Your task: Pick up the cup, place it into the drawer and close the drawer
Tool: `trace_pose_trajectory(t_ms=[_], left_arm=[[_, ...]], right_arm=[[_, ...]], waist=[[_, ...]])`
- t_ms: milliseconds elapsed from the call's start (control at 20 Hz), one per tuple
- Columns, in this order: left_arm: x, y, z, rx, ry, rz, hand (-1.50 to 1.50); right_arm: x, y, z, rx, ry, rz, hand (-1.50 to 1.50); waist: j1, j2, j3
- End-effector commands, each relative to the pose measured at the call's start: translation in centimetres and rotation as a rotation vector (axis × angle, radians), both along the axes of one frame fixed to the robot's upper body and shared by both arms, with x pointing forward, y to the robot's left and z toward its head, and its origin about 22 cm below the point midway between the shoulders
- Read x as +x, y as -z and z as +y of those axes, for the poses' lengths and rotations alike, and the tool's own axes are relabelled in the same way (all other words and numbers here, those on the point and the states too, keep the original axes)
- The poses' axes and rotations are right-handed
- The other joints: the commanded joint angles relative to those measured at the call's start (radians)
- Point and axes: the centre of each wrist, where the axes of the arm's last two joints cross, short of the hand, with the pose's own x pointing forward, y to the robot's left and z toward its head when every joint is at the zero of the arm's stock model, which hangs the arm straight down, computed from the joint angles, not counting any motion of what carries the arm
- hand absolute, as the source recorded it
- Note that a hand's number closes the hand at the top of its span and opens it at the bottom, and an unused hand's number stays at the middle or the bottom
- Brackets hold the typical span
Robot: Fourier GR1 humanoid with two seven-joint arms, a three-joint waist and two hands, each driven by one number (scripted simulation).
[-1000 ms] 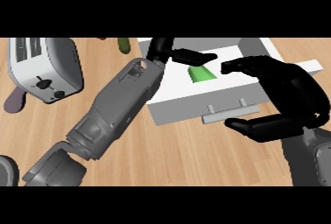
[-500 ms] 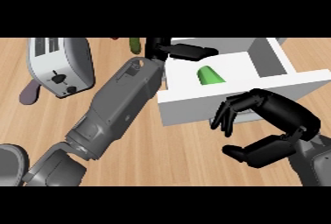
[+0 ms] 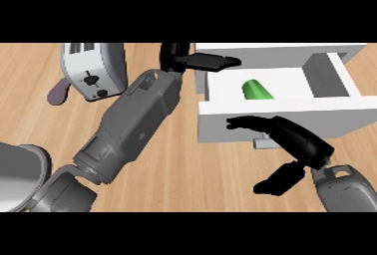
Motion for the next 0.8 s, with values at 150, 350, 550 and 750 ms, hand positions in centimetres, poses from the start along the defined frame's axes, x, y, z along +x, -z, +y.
trace_pose_trajectory(t_ms=[150,350,550,750], left_arm=[[-0.2,2.0,3.0,-0.075,0.006,0.011,-1.5],[-1.2,3.3,3.3,-0.076,0.013,-0.014,-1.5],[-1.0,3.8,6.8,-0.086,0.008,0.011,-1.5],[-1.4,4.3,8.3,-0.096,0.014,0.006,-1.5]], right_arm=[[2.8,6.6,1.3,-0.193,0.012,0.063,-1.5],[4.8,10.7,0.5,-0.239,0.054,0.089,1.5],[7.5,11.4,-0.4,-0.217,0.116,0.06,1.5],[9.7,10.0,-4.0,-0.12,0.173,-0.019,1.5]], waist=[[0.067,-0.006,0.0],[0.111,-0.006,0.001],[0.124,-0.004,0.002],[0.149,0.003,0.003]])
